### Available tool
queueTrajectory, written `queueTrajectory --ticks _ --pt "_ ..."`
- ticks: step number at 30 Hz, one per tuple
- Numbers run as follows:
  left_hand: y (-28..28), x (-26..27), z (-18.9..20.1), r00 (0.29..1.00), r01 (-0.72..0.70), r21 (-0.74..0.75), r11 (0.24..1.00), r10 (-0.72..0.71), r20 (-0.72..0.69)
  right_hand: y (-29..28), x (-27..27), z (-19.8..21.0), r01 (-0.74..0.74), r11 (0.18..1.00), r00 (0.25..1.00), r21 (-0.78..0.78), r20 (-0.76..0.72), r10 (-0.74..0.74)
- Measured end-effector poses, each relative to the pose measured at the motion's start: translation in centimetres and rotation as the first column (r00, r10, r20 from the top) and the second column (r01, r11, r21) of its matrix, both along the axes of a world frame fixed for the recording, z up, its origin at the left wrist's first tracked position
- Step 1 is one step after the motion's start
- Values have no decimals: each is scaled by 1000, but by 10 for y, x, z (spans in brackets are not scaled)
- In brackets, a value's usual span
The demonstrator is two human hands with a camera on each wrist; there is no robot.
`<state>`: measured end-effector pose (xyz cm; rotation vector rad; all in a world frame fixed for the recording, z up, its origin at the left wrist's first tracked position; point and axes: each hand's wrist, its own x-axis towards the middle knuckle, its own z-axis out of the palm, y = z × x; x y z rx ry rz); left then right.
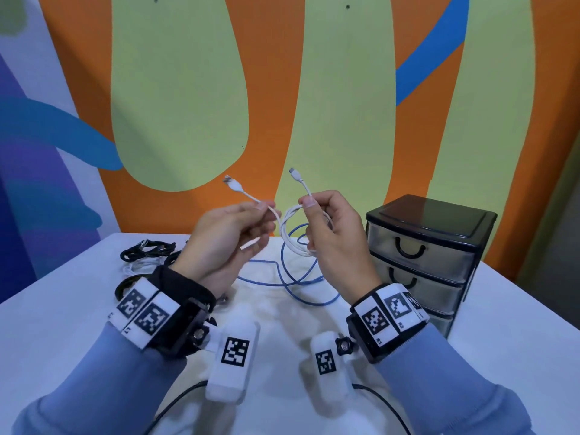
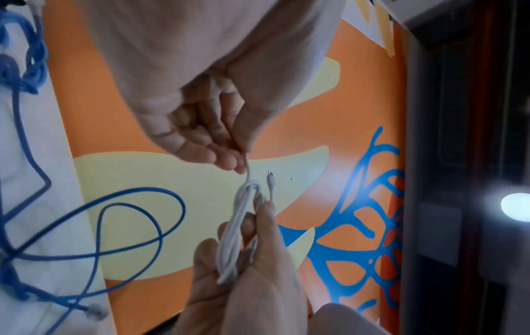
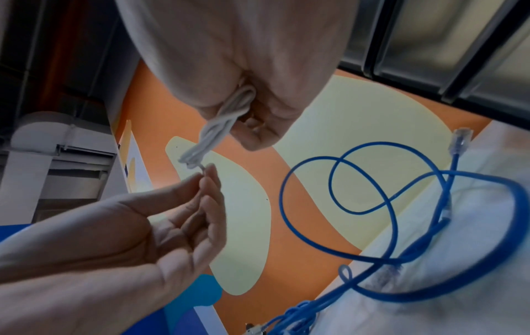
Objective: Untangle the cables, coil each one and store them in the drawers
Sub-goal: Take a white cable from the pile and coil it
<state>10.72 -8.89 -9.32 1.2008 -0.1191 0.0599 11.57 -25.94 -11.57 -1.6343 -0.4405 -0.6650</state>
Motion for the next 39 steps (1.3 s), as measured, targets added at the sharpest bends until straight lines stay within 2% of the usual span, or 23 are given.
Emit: queueTrajectory --ticks 3,8,11,15,18,21,24,26,28,30,32,34,36,37,39 --pt "1 2 0 998 19 -151 988 -10 60 -1 3 0 31 999 999 -18 -16 -32" --pt "-3 -4 3 968 -69 -116 991 94 232 -3 1 0 82 991 996 -109 -30 -85" --pt "0 -7 5 916 -122 40 992 97 389 -7 3 1 152 975 988 -163 -5 -155" --pt "2 -13 5 854 -151 314 937 -36 518 -8 4 0 179 969 984 -171 10 -180" --pt "0 -14 4 819 -165 416 895 -110 563 -7 4 -2 139 979 990 -148 -6 -141" --pt "-1 -13 3 781 -233 448 863 -108 615 -2 0 -2 38 992 999 -117 -25 -41" --pt "5 -12 5 829 -206 466 860 -100 550 3 -6 3 -98 994 994 -52 -51 95" --pt "9 -12 7 902 -12 417 909 -170 398 4 -9 5 -206 978 977 -3 -50 206" --pt "9 -14 7 934 163 297 941 -244 259 4 -10 4 -309 950 950 33 -34 310" --pt "10 -15 7 941 191 247 950 -250 230 3 -11 5 -407 906 910 116 -34 413" --pt "11 -12 8 939 183 267 946 -249 239 -1 -12 9 -448 880 884 159 -64 462" --pt "11 -8 8 951 86 342 936 -179 252 -9 -11 12 -414 906 902 85 -96 421" --pt "9 -7 6 943 -99 458 884 -63 326 -13 -10 12 -352 935 934 -48 -86 348" --pt "7 -8 5 920 -211 525 825 -13 391 -13 -9 12 -327 940 944 -100 -73 321" --pt "1 -10 1 847 -428 643 635 33 531 -11 -8 8 -294 944 956 -150 -64 288"
